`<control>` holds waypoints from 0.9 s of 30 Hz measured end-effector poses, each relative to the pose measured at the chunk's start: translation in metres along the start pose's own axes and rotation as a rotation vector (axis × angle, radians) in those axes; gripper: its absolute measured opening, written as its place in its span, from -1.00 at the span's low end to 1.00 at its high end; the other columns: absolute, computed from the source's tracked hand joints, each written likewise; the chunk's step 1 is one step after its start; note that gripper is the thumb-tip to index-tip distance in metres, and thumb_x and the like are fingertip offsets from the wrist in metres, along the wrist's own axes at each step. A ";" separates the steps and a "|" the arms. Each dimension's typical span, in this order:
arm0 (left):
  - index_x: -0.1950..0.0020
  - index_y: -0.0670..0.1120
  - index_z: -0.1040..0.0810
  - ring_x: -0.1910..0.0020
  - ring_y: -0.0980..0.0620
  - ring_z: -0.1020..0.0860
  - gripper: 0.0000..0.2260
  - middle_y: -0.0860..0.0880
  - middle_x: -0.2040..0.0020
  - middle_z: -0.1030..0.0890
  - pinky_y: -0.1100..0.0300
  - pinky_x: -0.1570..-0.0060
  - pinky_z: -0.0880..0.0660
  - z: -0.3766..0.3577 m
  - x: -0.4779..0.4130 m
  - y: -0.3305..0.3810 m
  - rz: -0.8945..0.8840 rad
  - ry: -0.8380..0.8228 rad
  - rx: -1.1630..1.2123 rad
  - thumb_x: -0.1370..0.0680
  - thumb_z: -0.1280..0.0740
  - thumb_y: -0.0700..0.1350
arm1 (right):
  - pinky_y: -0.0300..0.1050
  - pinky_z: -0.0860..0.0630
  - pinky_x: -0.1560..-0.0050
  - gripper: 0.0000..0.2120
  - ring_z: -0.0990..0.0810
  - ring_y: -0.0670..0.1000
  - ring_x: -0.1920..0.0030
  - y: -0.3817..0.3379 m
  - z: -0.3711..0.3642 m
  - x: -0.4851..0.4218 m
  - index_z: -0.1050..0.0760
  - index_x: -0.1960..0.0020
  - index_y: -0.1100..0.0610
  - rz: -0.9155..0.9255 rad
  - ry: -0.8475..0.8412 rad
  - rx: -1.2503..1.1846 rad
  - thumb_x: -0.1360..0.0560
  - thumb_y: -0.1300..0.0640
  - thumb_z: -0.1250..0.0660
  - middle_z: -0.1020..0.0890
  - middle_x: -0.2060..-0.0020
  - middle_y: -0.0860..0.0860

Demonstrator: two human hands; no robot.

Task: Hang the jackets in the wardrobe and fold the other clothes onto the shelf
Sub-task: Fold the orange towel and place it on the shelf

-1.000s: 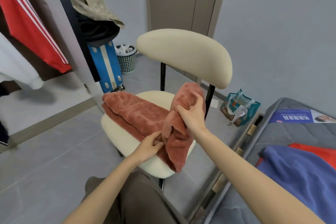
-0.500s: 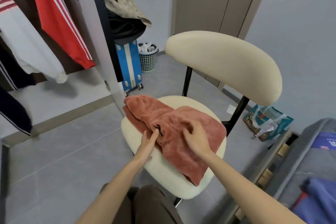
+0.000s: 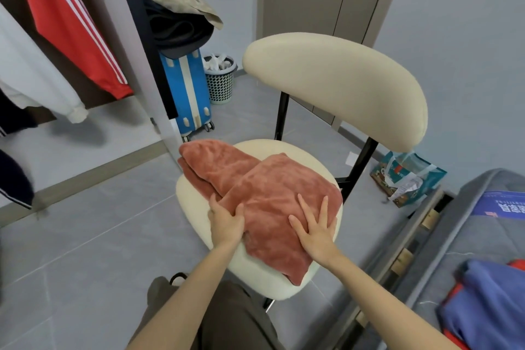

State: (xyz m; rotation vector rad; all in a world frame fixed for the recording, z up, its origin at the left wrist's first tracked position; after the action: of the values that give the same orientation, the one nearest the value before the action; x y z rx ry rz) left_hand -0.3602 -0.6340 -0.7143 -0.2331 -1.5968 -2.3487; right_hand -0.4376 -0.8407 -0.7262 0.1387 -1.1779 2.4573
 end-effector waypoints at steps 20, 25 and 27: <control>-0.52 0.27 -0.12 -0.55 0.07 -0.08 -0.57 0.14 -0.56 -0.14 0.00 -0.50 -0.06 -0.047 0.017 0.037 -0.502 -0.519 -0.638 -0.64 -0.04 0.18 | 0.13 -0.38 -0.37 -0.07 -0.44 0.01 -0.29 -0.015 0.076 0.020 -0.07 -0.50 -0.14 -0.121 0.360 -0.672 -0.32 0.01 -0.57 -0.38 -0.37 -0.05; -0.43 0.16 -0.39 -0.32 0.18 -0.40 -0.64 0.13 -0.38 -0.43 0.21 -0.35 -0.26 -0.068 0.052 0.046 -0.231 -0.738 -0.238 -0.65 -0.09 0.14 | 0.10 -0.44 -0.32 -0.22 -0.46 0.02 -0.28 -0.043 0.116 0.046 -0.16 -0.46 -0.11 -0.056 0.439 -0.794 -0.39 0.14 -0.51 -0.39 -0.37 -0.02; -0.34 0.00 -0.49 -0.12 0.10 -0.56 -0.64 -0.05 -0.26 -0.55 0.13 -0.09 -0.52 -0.064 0.053 0.046 -0.079 -0.746 -0.137 -0.65 -0.11 0.10 | 0.05 -0.52 -0.23 -0.33 -0.55 0.05 -0.15 -0.059 0.117 0.050 -0.22 -0.46 -0.10 -0.013 0.380 -0.902 -0.46 0.15 -0.45 -0.48 -0.27 0.09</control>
State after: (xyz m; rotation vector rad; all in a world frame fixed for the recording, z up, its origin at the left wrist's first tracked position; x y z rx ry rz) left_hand -0.3936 -0.7173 -0.6825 -1.2134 -1.7383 -2.5933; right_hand -0.4695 -0.8812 -0.5954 -0.5428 -1.9176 1.6123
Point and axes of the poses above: each hand's wrist, its own x-axis away from the middle knuckle, its own z-axis out of the back of the hand, y = z × x, the point moved 6 cm from there along -x, towards the middle knuckle
